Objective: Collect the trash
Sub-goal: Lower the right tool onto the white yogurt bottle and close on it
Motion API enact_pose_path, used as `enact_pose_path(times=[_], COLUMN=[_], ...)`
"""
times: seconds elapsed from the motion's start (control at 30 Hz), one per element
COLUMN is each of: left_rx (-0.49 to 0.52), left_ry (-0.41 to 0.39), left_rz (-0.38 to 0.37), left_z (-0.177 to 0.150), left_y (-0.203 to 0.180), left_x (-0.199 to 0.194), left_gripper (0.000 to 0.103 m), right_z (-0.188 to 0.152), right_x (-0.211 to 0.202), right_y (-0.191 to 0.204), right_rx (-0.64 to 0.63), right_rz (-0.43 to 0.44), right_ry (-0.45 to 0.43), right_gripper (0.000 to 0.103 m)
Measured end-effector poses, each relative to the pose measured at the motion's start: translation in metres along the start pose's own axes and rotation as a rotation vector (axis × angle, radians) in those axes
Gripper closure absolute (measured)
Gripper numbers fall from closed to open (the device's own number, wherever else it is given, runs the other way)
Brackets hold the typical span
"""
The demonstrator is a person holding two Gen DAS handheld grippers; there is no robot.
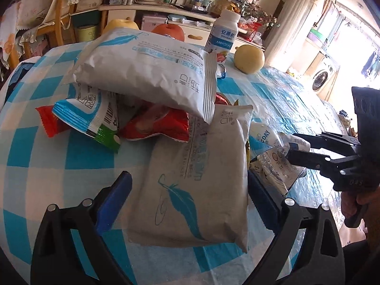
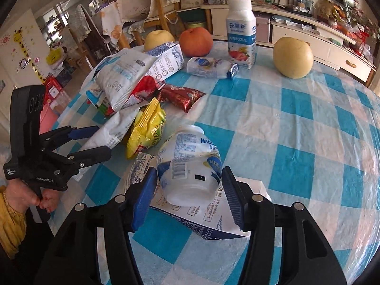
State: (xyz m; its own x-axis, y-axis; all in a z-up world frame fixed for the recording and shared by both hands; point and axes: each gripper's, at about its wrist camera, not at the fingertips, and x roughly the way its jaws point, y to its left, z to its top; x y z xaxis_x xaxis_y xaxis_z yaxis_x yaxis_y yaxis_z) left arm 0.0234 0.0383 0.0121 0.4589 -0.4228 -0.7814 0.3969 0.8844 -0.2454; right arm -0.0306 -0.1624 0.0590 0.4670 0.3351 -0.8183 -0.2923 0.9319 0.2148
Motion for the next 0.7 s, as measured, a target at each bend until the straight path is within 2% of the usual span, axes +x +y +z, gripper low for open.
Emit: enact_pose_path(times=[0.03, 0.07, 0.1, 0.33, 0.43, 0.7], left_rx=[0.009, 0.012, 0.017, -0.001, -0.006, -0.042], left_ry=[0.002, 0.006, 0.002, -0.008, -0.014, -0.033], left_rz=[0.006, 0.016, 0.03, 0.06, 0.075, 0.07], left_z=[0.0, 0.0, -0.002, -0.008, -0.012, -0.027], left_y=[-0.002, -0.004, -0.004, -0.003, -0.001, 0.002], left_x=[0.002, 0.004, 0.004, -0.002, -0.006, -0.02], left_gripper=[0.009, 0.019, 0.022, 0.029, 0.031, 0.034], right_z=[0.0, 0.0, 0.001, 0.01, 0.013, 0.015], right_x=[0.002, 0.003, 0.004, 0.01, 0.01, -0.006], right_y=[0.004, 0.008, 0.01, 0.011, 0.012, 0.021], right_rx=[-0.021, -0.041, -0.05, 0.008, 0.024, 0.048], right_rz=[-0.009, -0.016, -0.025, -0.002, -0.023, -0.075], right_ry=[-0.003, -0.002, -0.002, -0.012, 0.0, -0.012], right_gripper=[0.039, 0.035, 0.034, 0.032, 0.043, 0.044])
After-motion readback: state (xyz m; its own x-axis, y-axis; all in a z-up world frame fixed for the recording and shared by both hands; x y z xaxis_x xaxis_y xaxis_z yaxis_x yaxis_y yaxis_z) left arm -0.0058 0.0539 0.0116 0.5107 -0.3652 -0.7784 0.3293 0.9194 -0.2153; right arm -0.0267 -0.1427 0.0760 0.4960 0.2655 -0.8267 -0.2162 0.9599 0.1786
